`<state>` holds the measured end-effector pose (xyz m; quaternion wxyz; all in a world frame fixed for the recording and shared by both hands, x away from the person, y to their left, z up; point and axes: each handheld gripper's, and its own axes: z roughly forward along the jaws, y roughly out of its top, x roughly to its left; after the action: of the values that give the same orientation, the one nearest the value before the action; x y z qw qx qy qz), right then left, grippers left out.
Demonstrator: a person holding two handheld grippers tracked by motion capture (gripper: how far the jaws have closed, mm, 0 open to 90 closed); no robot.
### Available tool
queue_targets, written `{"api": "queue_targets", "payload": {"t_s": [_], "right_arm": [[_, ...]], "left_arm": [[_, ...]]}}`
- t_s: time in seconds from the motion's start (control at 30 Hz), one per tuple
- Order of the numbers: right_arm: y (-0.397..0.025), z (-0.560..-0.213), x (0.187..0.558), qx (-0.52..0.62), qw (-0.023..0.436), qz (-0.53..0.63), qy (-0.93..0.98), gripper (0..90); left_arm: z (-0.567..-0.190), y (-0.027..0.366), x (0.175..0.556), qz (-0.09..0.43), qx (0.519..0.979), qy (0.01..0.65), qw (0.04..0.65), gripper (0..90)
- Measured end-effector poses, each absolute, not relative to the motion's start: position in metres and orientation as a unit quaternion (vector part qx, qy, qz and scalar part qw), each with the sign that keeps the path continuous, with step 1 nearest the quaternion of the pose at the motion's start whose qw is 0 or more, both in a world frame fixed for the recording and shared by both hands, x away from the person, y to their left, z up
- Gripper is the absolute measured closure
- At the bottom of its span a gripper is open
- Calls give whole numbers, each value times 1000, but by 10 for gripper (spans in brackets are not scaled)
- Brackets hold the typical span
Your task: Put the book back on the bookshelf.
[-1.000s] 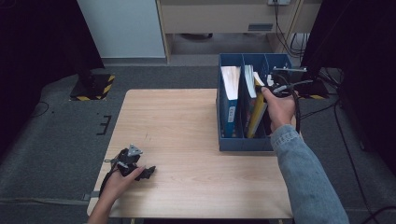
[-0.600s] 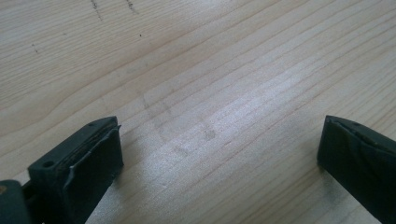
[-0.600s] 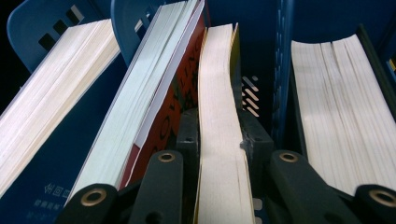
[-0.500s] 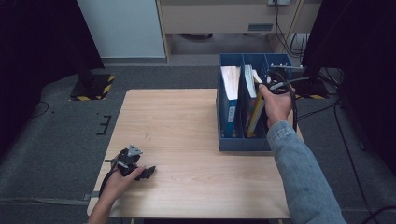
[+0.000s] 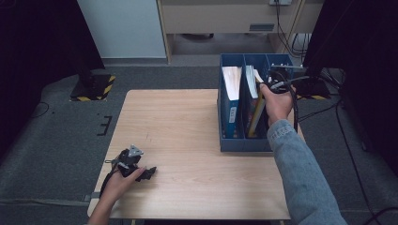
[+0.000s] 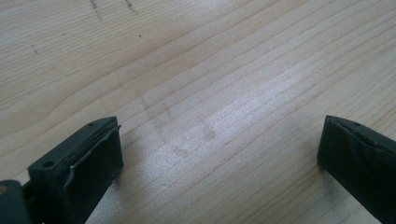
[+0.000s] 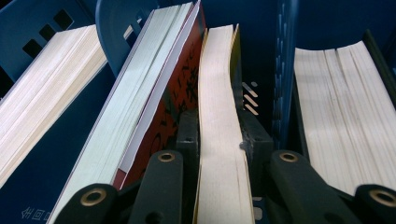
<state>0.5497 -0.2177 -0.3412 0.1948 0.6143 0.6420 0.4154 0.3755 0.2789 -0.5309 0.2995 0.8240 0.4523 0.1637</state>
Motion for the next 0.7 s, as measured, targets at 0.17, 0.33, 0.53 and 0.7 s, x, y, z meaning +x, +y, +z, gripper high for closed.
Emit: {"api": "queue_targets", "payload": {"t_s": [0.17,0.33,0.53,0.7], "right_arm": [[-218,-343,551,614,193,413,645,736],[-217,-343,551,612,193,412,647,736],[-217,-343,552,617,198,413,640,738],[-216,-343,551,609,200,408,650,733]], "left_arm": [[-531,279,376,164,824,452,299,0],[-531,279,376,163,824,452,299,0],[-531,278,376,163,824,453,299,0],[-531,278,376,163,824,452,299,0]]}}
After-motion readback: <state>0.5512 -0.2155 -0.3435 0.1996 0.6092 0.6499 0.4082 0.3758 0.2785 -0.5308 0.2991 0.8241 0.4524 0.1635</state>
